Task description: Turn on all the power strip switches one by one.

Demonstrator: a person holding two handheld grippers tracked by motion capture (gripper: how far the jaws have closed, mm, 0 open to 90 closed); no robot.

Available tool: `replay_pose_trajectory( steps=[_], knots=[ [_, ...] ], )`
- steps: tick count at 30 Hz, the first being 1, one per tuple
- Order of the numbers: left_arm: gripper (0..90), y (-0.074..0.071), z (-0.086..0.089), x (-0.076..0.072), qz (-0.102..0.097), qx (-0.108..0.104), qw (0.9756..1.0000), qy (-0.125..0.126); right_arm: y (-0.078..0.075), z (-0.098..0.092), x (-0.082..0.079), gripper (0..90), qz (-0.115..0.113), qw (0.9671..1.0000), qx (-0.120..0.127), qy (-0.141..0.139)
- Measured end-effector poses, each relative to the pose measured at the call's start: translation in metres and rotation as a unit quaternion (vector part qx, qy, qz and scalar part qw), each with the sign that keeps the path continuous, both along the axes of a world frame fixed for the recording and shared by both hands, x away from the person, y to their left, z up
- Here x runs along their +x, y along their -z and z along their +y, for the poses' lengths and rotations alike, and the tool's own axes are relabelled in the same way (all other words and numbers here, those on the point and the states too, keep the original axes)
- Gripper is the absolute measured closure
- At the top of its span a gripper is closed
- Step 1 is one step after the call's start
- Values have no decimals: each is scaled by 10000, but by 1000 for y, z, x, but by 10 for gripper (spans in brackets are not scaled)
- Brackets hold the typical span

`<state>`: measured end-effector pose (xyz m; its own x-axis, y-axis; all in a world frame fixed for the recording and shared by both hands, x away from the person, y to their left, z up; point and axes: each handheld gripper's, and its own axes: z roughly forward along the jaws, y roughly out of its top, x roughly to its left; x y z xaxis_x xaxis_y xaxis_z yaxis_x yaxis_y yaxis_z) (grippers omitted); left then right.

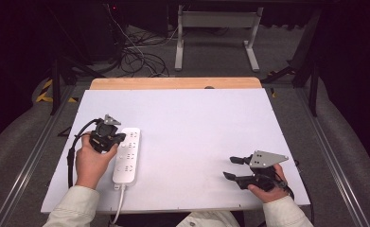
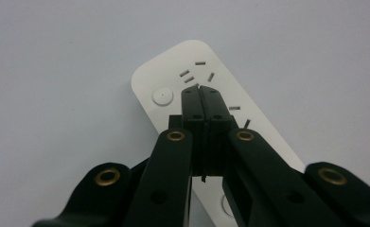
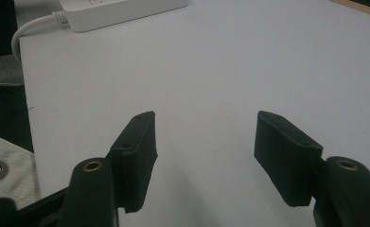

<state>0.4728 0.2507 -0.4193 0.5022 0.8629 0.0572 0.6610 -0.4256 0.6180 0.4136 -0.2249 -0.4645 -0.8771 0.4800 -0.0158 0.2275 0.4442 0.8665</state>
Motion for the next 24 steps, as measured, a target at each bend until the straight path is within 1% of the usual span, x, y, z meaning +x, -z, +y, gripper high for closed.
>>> replay_pose_trajectory(
  steps=[4, 6, 7, 8, 9, 13, 16, 20, 24],
  knots=[
    [900, -2, 0, 0, -9, -63, 10000, -13, 1, 1, 0, 401, 16, 10000, -23, -15],
    [900, -2, 0, 1, -20, -9, 10000, 15, 1, 0, 1, 401, 15, 10000, -27, -12],
    [900, -3, -1, 2, -11, -15, 10000, 30, 1, 0, 1, 401, 17, 10000, -24, -10],
    [900, -3, -1, 3, -19, -63, 10000, 12, 1, 0, 1, 401, 17, 10000, -26, -11],
    [900, -4, -1, 4, -24, -37, 10000, 25, 1, 1, 1, 401, 17, 10000, -30, -11],
    [900, -4, -1, 11, -15, -84, 10000, -3, 1, 1, 0, 401, 15, 10000, -26, -12],
    [900, -2, 2, 18, 29, -151, 9999, -64, 1, 1, 1, 401, 22, 10000, -34, -13],
    [900, 6, 4, 27, 170, -210, 9996, -124, 1, 1, 1, 401, 30, 10000, -44, -11],
    [900, 11, 5, 34, 191, -156, 9996, -146, 1, 1, 1, 401, 31, 10000, -46, -11]
  ],
)
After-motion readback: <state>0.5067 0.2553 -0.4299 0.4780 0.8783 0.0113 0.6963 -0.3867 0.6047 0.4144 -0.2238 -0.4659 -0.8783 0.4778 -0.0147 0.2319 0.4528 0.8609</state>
